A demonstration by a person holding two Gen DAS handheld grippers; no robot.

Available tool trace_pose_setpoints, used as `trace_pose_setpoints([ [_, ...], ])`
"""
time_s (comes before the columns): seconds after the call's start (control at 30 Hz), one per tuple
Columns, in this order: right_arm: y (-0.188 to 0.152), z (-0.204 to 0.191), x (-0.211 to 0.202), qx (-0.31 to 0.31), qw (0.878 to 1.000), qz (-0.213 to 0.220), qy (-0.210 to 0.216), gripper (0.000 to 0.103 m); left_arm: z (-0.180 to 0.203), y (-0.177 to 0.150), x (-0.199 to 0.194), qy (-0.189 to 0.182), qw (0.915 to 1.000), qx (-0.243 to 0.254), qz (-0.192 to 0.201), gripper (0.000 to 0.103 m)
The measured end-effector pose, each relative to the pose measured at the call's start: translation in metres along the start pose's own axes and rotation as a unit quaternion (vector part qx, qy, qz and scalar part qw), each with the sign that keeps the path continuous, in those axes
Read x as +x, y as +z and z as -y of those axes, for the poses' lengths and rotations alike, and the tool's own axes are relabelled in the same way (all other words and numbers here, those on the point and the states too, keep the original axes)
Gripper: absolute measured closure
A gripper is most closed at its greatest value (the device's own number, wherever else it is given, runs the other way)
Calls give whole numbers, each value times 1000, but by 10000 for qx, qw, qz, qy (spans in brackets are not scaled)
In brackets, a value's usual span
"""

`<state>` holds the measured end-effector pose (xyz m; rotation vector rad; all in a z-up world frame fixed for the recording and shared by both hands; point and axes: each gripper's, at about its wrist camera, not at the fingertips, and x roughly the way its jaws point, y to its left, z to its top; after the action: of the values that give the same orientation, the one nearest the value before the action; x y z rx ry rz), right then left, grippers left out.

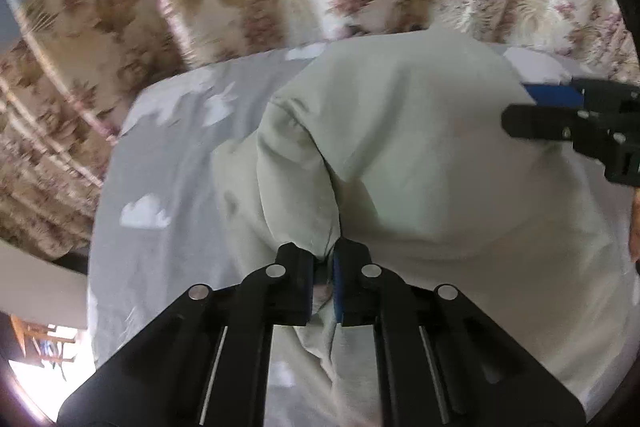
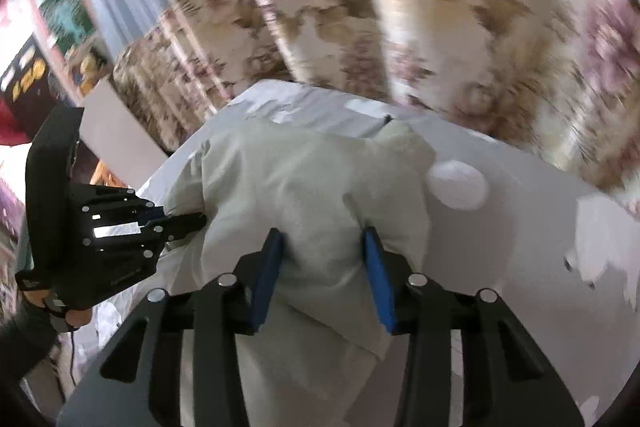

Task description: Fold large clothes

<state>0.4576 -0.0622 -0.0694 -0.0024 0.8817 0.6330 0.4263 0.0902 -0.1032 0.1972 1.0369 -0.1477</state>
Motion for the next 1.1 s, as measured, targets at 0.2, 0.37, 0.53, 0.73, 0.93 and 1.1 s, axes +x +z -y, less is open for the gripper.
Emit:
trace_pose_setpoints([
  [0.2,-24,-21,-1,-918,9934,434,-540,61,-37,-13,14,-710,9957,-589,-110,94],
  [0.37,-56,-10,-4,-1015,9869,851,-921,61,-21,1,39,-892,9942,-575,-144,88],
  [0.53,-57,-3,3,-845,9880,1035,-778,61,-15,-4,43,-753,9962,-438,40,86],
  [0.73,-45,-9,16,-778,9894,897,-840,57,-22,-13,40,-613,9954,-735,94,85],
  [0.93,-37,-8,-17,-129,9938,732,-832,29,-14,-19,-2,318,9951,-877,328,39],
  [1.1,-54,-12,-76,496,9858,1304,-936,13,-11,-42,-53,705,9893,-1002,787,3],
])
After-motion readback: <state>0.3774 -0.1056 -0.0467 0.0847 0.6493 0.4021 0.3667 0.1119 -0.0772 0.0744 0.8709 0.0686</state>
